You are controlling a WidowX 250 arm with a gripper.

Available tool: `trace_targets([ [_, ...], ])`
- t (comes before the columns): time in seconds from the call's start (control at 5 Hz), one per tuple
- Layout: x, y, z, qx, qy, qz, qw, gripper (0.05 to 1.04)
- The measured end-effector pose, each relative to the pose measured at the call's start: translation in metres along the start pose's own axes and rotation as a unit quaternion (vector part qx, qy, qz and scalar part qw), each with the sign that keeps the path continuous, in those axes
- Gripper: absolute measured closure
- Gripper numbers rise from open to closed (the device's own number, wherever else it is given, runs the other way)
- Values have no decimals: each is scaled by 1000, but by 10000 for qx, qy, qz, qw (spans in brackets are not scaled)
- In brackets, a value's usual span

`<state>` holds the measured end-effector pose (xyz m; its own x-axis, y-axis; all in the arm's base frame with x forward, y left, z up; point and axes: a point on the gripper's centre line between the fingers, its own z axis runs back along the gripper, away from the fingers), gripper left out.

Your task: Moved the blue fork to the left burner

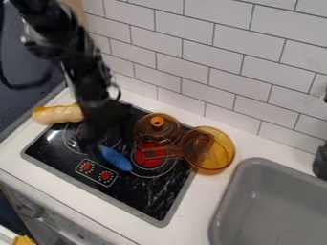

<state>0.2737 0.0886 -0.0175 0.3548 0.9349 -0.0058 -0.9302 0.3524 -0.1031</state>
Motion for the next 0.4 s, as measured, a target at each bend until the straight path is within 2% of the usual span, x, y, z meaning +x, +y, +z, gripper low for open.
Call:
trace_targets([
  [0.2, 0, -14, 31, 117, -519, -548, 9971, 83],
  [0.4, 1, -15, 35, 106, -570, -535, 9969, 83],
])
